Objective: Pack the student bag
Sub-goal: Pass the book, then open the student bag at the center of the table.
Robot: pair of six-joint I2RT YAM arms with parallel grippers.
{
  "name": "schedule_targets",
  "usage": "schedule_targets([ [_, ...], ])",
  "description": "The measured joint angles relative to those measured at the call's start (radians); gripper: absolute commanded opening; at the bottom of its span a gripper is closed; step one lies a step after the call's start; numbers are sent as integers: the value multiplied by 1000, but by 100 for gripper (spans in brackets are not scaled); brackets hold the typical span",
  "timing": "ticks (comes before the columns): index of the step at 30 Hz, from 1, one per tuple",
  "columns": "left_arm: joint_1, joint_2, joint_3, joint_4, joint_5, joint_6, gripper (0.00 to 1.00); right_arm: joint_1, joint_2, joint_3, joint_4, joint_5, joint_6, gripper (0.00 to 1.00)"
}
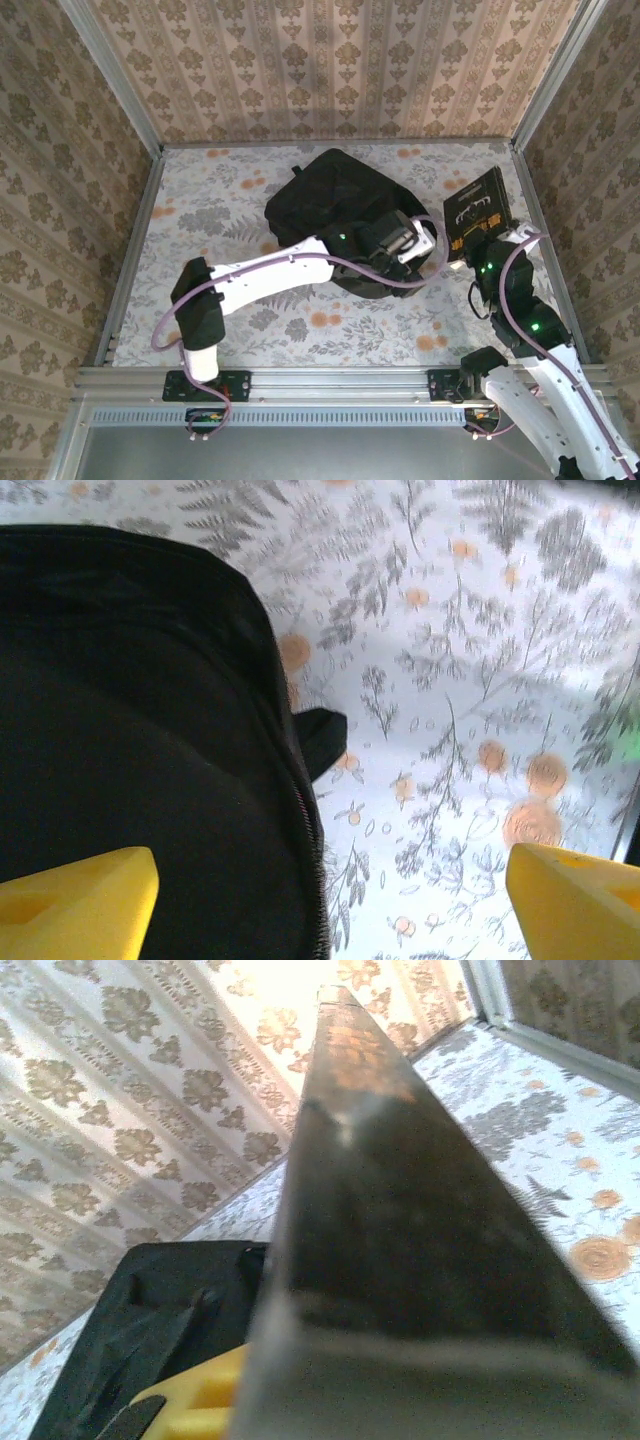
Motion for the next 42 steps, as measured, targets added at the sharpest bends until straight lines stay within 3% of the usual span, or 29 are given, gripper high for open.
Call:
schedule_targets([
  [8, -10, 97, 34, -59, -103, 74, 78, -119, -2, 3, -4, -113, 16, 0],
  [11, -10, 124, 37, -60, -123, 92, 68, -153, -3, 3, -4, -162, 28, 0],
  [13, -10, 138, 37, -60, -137, 98, 57, -172, -5, 2, -4, -187, 39, 0],
  [14, -10, 145, 37, -60, -148, 102, 43, -180, -8, 2, -4, -202, 45, 0],
  [15, -10, 148, 37, -57, -163, 107, 21, -187, -9, 2, -4, -213, 48, 0],
  [17, -10, 148, 36, -55, -188, 107, 0, -196, -14, -1, -3, -235, 53, 0],
  [22, -7, 143, 30, -40, -212, 111, 0, -199, -15, -13, 0, -288, 71, 0],
  [27, 28, 66, -27, -3, -150, 73, 0, -199, -14, -31, 1, -337, 73, 0],
  [33, 151, -137, -132, 75, -39, -34, 0, -199, -15, -33, 0, -397, 67, 0],
  [38, 270, -291, -208, 138, -5, -142, 0, -199, -23, -33, 0, -442, 63, 0],
  [42, 311, -349, -243, 153, 6, -204, 0, -199, -44, -42, -2, -489, 71, 0],
])
